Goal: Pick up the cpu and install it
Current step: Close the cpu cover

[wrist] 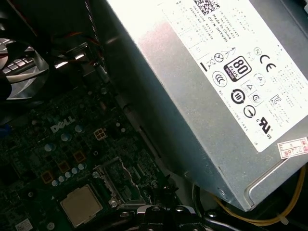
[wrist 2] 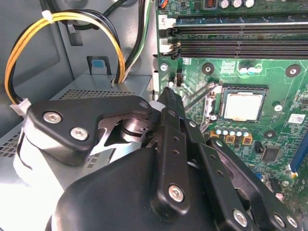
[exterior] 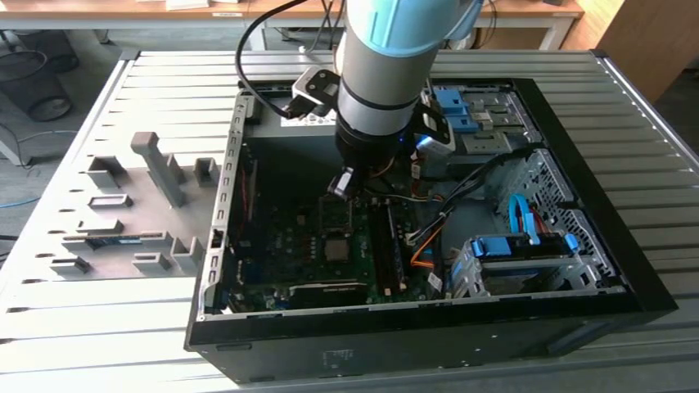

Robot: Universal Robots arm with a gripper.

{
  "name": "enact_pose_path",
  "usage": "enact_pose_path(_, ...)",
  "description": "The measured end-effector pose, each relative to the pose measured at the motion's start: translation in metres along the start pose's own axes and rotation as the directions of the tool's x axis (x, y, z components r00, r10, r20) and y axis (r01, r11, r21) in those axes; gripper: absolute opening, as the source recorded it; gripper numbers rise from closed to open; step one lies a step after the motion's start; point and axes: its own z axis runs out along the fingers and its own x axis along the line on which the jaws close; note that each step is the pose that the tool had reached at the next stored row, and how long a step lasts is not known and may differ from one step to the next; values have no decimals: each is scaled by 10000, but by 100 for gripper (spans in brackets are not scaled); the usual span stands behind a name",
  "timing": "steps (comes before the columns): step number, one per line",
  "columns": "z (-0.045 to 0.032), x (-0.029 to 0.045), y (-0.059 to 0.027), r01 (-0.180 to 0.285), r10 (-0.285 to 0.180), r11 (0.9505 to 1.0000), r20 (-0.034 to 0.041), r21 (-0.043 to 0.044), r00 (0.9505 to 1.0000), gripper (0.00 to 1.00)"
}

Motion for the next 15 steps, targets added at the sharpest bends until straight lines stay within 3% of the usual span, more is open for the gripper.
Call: enact_pose_path(15,-55,-8,10,8,-8,10000,26,-15,10000,10)
